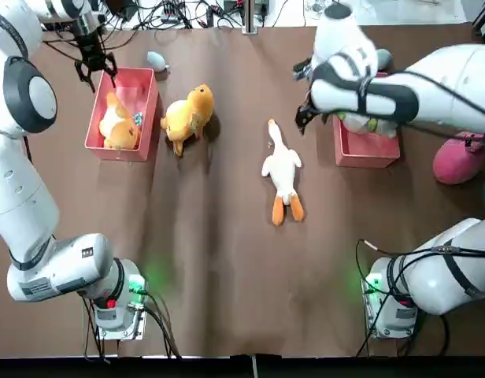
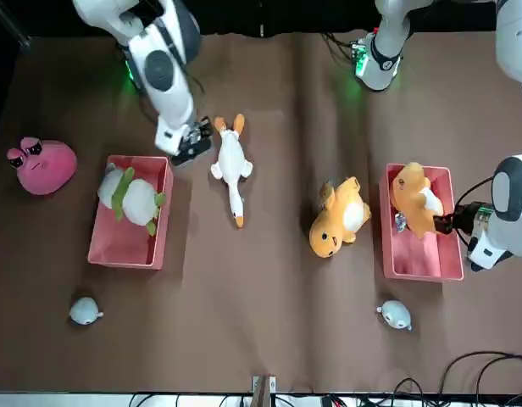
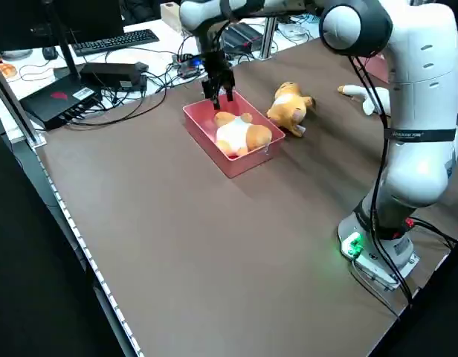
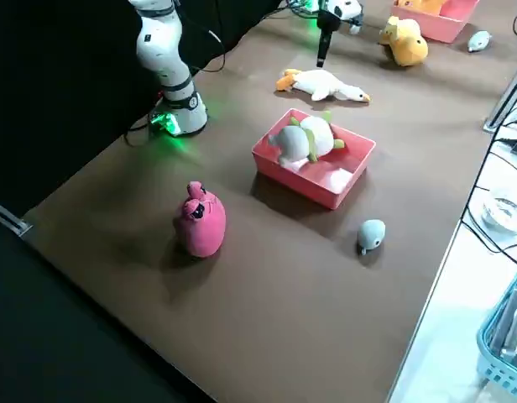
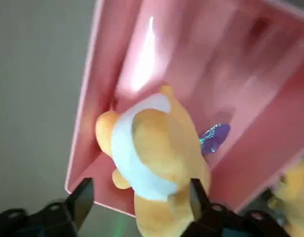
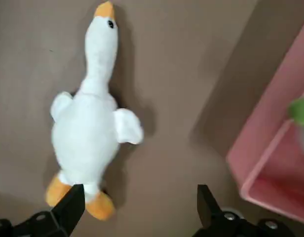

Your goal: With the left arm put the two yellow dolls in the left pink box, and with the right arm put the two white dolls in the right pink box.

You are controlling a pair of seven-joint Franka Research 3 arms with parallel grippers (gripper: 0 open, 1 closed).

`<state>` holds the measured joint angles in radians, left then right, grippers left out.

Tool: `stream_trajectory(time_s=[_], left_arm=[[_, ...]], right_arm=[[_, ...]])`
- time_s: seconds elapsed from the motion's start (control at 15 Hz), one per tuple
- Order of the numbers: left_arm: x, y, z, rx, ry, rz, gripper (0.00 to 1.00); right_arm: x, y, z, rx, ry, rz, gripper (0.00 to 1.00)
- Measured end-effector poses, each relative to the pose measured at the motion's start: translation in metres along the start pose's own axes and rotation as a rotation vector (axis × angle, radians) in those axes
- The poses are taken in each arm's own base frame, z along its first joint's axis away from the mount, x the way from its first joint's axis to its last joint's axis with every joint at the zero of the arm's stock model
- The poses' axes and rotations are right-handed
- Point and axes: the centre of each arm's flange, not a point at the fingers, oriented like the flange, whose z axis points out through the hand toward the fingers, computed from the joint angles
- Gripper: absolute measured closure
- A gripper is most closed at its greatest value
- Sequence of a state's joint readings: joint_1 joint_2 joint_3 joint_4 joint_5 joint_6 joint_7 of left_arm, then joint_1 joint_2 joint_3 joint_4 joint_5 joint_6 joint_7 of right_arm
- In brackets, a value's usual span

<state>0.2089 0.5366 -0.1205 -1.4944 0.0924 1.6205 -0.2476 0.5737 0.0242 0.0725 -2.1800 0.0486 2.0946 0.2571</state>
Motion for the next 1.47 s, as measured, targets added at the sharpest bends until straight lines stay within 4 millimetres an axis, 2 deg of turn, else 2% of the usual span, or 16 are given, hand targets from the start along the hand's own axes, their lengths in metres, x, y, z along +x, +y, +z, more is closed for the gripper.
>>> stream_trajectory(time_s=[0.07, 0.27, 0.33, 0.53, 0.6, 0.8, 0.87, 1.0, 1.13, 1.27, 1.33, 1.47], left_arm=[[-0.007, 0.011, -0.011, -0.002, 0.015, 0.019, 0.04], [-0.034, 0.049, -0.038, -0.005, 0.041, 0.084, 0.02], [-0.050, 0.084, -0.047, -0.011, 0.052, 0.155, 0.02], [-0.070, 0.144, -0.049, -0.032, 0.096, 0.256, 0.03], [-0.074, 0.164, -0.046, -0.040, 0.114, 0.287, 0.07], [-0.085, 0.221, -0.032, -0.054, 0.164, 0.368, 0.08], [-0.088, 0.239, -0.028, -0.064, 0.192, 0.398, 0.08], [-0.093, 0.274, -0.021, -0.095, 0.260, 0.446, 0.08], [-0.096, 0.302, -0.011, -0.124, 0.310, 0.481, 0.08], [-0.097, 0.321, 0.005, -0.139, 0.323, 0.505, 0.07], [-0.097, 0.329, 0.014, -0.142, 0.320, 0.514, 0.03], [-0.095, 0.339, 0.030, -0.149, 0.317, 0.527, 0.01]], right_arm=[[-0.004, -0.018, 0.012, 0.000, 0.012, 0.035, 0.00], [-0.006, -0.060, 0.045, 0.011, 0.049, 0.116, 0.04], [0.000, -0.072, 0.068, 0.028, 0.077, 0.174, 0.04], [0.008, -0.082, 0.106, 0.040, 0.090, 0.237, 0.03], [0.010, -0.087, 0.116, 0.039, 0.089, 0.245, 0.03], [0.015, -0.087, 0.138, 0.035, 0.092, 0.258, 0.04], [0.017, -0.085, 0.143, 0.031, 0.086, 0.261, 0.10], [0.019, -0.083, 0.146, 0.027, 0.083, 0.264, 0.32], [0.021, -0.083, 0.144, 0.030, 0.088, 0.266, 0.49], [0.024, -0.082, 0.141, 0.032, 0.094, 0.271, 0.66], [0.026, -0.081, 0.139, 0.033, 0.097, 0.273, 0.74], [0.032, -0.078, 0.133, 0.034, 0.101, 0.282, 0.79]])
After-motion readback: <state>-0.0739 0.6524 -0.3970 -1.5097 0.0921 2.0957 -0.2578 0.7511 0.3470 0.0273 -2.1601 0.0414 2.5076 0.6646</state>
